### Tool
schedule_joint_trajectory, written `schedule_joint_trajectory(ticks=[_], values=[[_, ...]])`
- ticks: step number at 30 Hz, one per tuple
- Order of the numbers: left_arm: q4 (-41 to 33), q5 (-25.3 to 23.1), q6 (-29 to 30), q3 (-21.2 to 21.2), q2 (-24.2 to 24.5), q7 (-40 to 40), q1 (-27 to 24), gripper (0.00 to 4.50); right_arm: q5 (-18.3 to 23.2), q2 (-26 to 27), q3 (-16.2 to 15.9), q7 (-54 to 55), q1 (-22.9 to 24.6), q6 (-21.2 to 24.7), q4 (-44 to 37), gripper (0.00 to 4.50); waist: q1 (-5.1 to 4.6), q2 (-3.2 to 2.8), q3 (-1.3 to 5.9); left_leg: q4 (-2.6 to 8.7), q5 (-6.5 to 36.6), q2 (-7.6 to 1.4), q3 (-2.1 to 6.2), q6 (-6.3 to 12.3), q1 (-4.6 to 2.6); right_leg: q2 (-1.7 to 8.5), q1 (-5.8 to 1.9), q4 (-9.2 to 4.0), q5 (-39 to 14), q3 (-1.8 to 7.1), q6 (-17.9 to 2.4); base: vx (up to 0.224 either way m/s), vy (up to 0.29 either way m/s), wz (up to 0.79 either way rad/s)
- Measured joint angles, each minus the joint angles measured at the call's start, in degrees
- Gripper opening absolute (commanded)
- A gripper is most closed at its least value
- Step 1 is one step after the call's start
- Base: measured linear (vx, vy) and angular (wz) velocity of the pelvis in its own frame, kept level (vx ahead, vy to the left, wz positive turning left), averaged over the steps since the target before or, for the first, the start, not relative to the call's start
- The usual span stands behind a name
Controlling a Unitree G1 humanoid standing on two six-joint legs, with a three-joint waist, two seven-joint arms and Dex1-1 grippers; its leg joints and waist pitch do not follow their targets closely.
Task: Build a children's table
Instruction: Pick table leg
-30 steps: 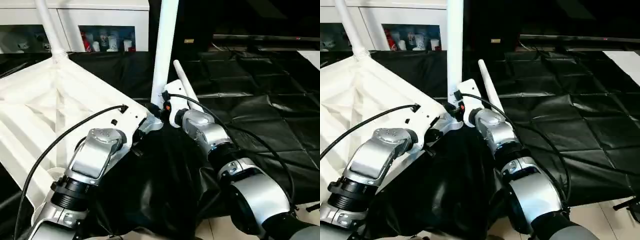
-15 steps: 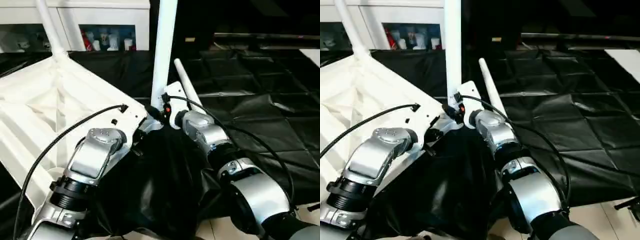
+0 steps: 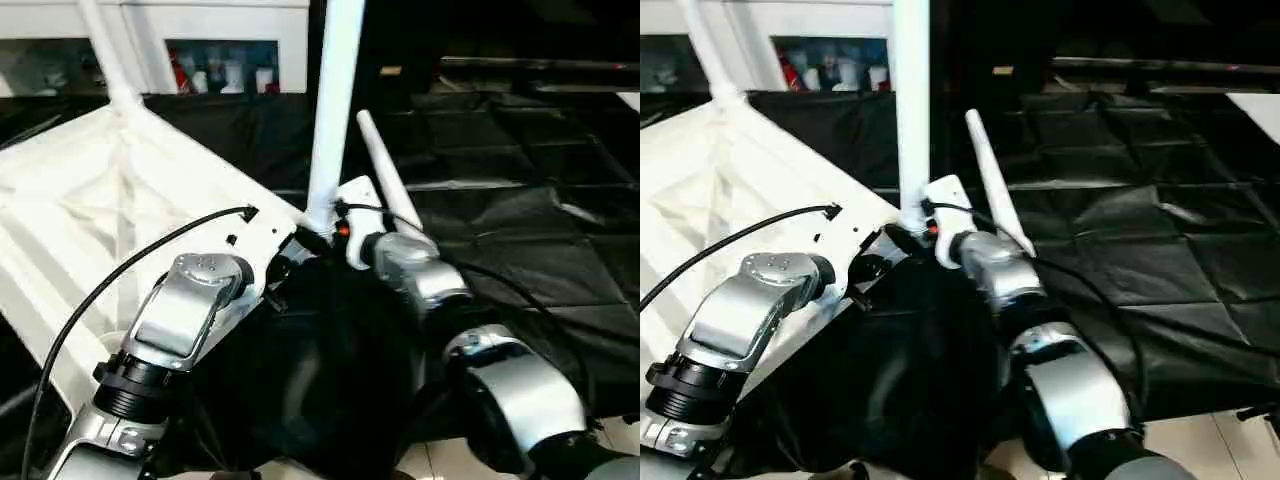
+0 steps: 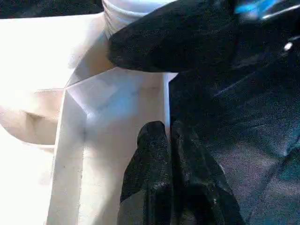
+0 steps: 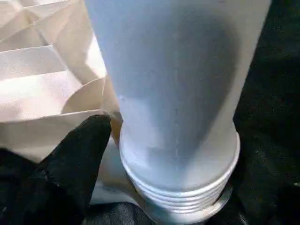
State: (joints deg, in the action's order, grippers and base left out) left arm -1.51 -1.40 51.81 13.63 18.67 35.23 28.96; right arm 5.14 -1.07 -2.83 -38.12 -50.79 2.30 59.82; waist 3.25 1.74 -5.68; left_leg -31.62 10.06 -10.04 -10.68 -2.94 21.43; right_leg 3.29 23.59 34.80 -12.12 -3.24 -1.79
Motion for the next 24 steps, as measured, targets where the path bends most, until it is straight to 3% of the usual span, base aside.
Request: schedule_joint_trajectory(ticks=[4,13,18,24], values=[[-0.42,0.61,-1.59,0.24,1.09,1.74,-0.38,0.0,0.53,-2.65,-0.38,-5.73,2.62,1.0,-4.63,4.0,0.35,-0.02,-0.01,-0.72,0.11,-0.14,0.3,0.2,0.81,0.0,0.47,0.34,-0.01,-0.36,-0.02,0.0,0.0,0.0],[0.73,1.75,-7.19,1.48,5.28,7.2,-1.6,0.0,1.54,-8.41,-3.49,-17.23,8.0,3.83,-18.33,4.0,0.75,-0.02,-0.01,-1.52,0.13,-0.27,0.45,0.24,0.81,0.03,0.34,0.97,0.03,-0.44,-0.08,0.0,0.0,0.0],[0.76,2.31,-9.22,2.51,7.19,10.69,-1.98,0.0,1.96,-10.59,-4.34,-19.9,10.8,6.69,-23.42,4.0,2.05,-0.06,-0.03,-1.89,0.11,-0.36,0.47,0.21,0.83,0.03,0.29,1.26,0.03,-0.46,-0.08,0.0,0.0,0.0],[0.76,2.93,-9.35,2.81,7.93,12.4,-2.09,0.0,3.13,-10.57,-4.38,-20.53,12.32,9.72,-26.13,3.86,2.07,-0.06,-0.03,-2.11,0.12,-0.36,0.5,0.21,0.81,0.05,0.17,1.33,0.11,-0.46,-0.12,0.0,0.0,0.0]])
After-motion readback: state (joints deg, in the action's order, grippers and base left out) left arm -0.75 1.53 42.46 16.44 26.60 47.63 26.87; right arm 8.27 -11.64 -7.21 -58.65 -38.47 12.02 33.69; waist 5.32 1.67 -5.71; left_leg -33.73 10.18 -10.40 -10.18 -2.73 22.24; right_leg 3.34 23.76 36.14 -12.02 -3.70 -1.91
